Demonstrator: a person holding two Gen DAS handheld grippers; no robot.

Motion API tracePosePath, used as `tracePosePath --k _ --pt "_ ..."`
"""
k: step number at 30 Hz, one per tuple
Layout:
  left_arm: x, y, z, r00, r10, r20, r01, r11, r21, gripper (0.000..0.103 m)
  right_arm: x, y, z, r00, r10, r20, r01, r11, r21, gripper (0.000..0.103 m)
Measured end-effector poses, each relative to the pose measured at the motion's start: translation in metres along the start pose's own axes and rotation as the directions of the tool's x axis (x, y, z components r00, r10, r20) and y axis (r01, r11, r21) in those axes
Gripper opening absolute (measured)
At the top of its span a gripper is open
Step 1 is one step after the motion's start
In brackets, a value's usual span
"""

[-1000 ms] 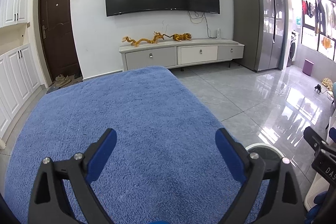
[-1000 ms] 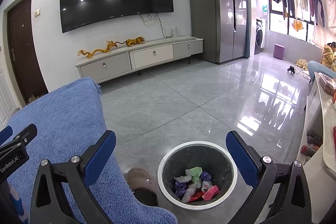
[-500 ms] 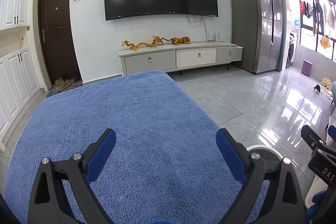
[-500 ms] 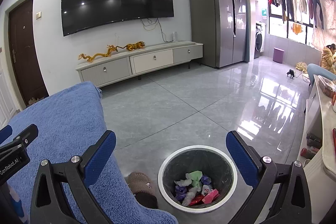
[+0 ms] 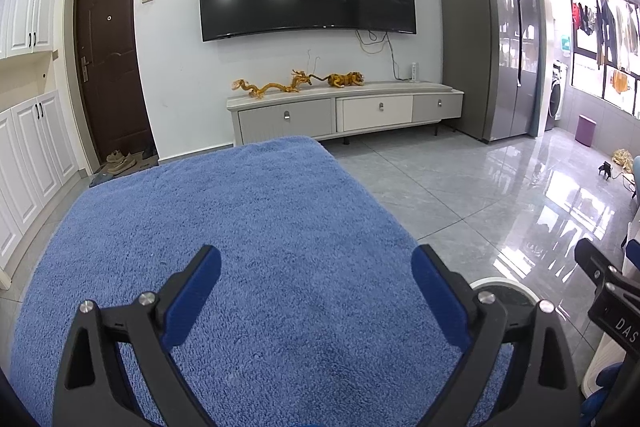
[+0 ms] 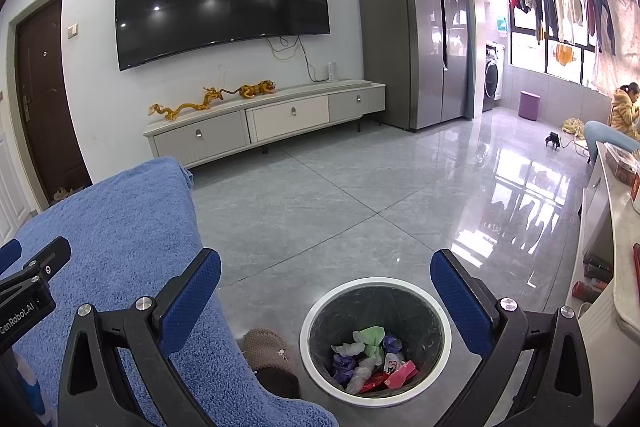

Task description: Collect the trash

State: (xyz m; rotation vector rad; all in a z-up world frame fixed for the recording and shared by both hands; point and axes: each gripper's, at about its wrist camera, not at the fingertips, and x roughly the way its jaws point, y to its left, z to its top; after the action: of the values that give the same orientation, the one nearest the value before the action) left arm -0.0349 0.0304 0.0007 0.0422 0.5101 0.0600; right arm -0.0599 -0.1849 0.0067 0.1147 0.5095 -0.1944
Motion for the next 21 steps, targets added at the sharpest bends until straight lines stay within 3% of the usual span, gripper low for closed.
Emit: tracePosePath --k 21 --pt "0.0004 0.0003 0.0001 1.0 -0.003 -0.008 0.003 1.0 0.001 0.097 -0.0028 -0.0007 -0.0014 1.0 -0.01 0.005 0.01 1.0 0.0 0.103"
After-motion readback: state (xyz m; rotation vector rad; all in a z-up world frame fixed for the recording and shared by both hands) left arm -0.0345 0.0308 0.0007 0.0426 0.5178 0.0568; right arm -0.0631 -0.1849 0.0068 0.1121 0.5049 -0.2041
